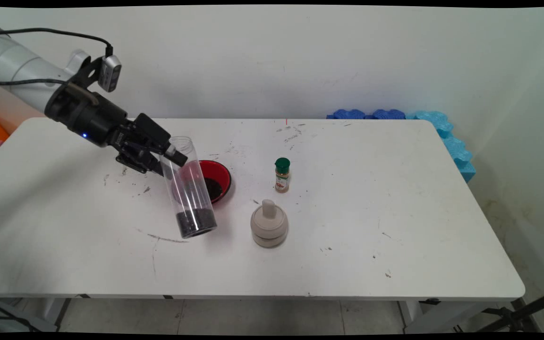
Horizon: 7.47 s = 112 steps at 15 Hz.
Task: Pour the black seasoning powder in the red bowl
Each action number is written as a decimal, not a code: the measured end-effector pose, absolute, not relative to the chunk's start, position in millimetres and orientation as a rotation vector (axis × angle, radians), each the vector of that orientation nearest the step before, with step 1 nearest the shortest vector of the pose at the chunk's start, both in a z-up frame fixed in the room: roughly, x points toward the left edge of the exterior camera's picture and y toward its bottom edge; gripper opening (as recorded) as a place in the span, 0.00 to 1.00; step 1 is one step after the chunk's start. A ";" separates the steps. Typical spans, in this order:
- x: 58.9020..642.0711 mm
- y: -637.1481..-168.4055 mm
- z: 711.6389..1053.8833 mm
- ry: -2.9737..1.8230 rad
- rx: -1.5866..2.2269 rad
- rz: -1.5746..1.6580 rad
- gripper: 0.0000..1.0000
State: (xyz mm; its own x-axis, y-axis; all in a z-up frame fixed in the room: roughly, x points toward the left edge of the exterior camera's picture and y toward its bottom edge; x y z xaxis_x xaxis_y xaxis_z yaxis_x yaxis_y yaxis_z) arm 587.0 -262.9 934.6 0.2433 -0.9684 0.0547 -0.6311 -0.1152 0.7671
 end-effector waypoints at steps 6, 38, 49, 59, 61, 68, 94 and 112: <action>591.0 -267.3 929.7 -1.295 1.963 -0.712 0.00; 598.9 -272.2 900.7 -0.361 2.360 -1.163 0.00; 595.6 -280.7 887.0 -0.169 2.368 -1.253 0.00; 600.1 -280.7 876.5 -0.020 2.366 -1.301 0.00; 600.6 -280.4 875.4 -0.002 2.364 -1.308 0.00; 601.1 -280.3 871.6 0.081 2.350 -1.339 0.00; 600.2 -286.9 873.0 0.346 2.261 -1.450 0.00; 605.2 -286.1 877.8 0.404 2.220 -1.491 0.00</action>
State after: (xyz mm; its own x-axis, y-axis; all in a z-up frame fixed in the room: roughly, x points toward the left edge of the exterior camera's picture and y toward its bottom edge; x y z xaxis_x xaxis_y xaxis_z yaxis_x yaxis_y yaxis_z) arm 605.2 -286.1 877.8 0.3782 0.0006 -0.9257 0.4672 -0.8634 0.1903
